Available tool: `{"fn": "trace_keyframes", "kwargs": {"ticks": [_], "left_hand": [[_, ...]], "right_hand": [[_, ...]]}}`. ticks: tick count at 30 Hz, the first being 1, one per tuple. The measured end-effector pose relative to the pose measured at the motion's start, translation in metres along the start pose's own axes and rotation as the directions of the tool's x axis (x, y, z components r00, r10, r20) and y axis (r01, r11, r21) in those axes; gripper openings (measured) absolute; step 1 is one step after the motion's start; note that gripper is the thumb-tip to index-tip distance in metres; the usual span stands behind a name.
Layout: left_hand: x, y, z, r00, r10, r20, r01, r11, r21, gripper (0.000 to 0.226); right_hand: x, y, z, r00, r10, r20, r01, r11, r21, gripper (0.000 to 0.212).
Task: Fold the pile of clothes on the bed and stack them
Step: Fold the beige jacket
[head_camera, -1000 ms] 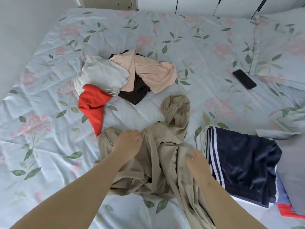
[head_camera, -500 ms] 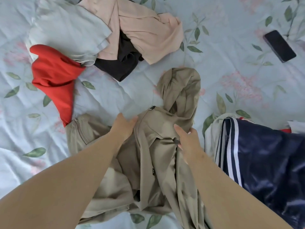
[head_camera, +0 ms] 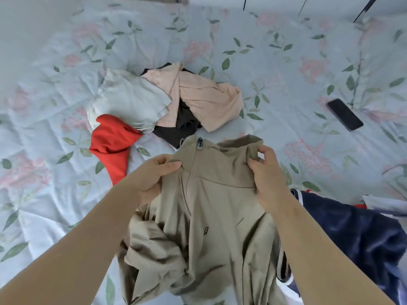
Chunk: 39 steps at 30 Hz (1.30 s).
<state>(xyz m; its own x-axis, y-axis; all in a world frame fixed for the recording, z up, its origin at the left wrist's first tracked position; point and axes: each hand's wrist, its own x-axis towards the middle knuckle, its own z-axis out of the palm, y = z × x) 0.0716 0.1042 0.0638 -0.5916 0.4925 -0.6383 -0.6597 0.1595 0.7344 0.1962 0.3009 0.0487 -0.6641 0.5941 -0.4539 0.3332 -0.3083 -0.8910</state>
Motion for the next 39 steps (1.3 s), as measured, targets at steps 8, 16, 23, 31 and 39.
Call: {"fn": "trace_keyframes", "kwargs": {"ticks": [8, 16, 23, 31, 39], "left_hand": [[-0.091, 0.073, 0.022, 0.997, -0.067, 0.024, 0.071, 0.949, -0.307, 0.044], [-0.149, 0.099, 0.035, 0.978, -0.093, 0.186, 0.118, 0.985, -0.129, 0.038], [-0.202, 0.162, 0.041, 0.914, 0.33, 0.238, -0.361, 0.927, 0.104, 0.014], [-0.257, 0.208, 0.05, 0.829, 0.394, 0.398, -0.523, 0.798, 0.299, 0.02], [-0.296, 0.246, 0.032, 0.878, 0.128, 0.461, -0.465, 0.457, 0.758, 0.041]], "right_hand": [[-0.074, -0.146, 0.018, 0.957, -0.277, 0.081, 0.284, 0.955, -0.089, 0.039], [-0.139, -0.194, 0.022, 0.918, -0.387, 0.089, 0.396, 0.908, -0.133, 0.037], [-0.175, -0.215, 0.006, 0.892, -0.36, 0.274, 0.427, 0.871, -0.243, 0.039], [-0.208, -0.272, 0.006, 0.736, -0.534, 0.416, 0.643, 0.358, -0.677, 0.031], [-0.229, -0.303, 0.015, 0.732, -0.631, 0.257, 0.681, 0.675, -0.283, 0.039]]}}
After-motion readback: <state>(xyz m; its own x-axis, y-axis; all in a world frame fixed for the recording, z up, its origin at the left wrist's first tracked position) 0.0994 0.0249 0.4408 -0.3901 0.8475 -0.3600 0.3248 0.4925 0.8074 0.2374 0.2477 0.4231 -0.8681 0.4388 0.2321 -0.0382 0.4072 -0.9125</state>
